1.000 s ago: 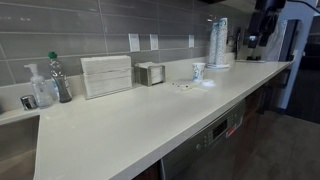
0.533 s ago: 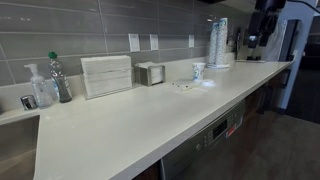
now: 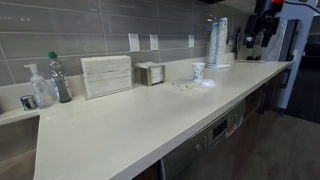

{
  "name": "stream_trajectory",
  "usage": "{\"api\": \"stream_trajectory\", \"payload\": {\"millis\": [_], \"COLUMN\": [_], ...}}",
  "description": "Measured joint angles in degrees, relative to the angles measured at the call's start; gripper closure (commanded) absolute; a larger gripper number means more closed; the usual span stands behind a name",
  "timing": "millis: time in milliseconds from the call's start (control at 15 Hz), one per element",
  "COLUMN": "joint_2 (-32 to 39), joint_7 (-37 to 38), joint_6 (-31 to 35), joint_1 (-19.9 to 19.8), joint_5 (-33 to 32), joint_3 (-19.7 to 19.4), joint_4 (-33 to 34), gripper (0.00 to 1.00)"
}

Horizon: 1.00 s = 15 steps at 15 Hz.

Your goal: Put the lid on the cup

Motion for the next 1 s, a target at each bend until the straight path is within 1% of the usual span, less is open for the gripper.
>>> {"api": "stream_trajectory", "payload": {"millis": [200, 333, 533, 800, 1000], "joint_2": [6.19, 10.78, 17.77, 26.73, 32.57], "joint_7": [3.41, 5.64, 7.07, 7.08, 6.98], "joint_6": [1.93, 3.54, 4.96, 5.34, 7.09], "joint_1": [-2.38, -3.19, -3.3, -3.2, -3.08], "joint_5": [-0.05, -0.18, -0.18, -0.17, -0.13], "joint_3": [-0.62, -0.62, -0.61, -0.61, -0.61], "joint_4": [3.09, 5.66, 10.66, 18.16, 22.35], "gripper": [0.0, 0.0, 0.0, 0.0, 0.0]}}
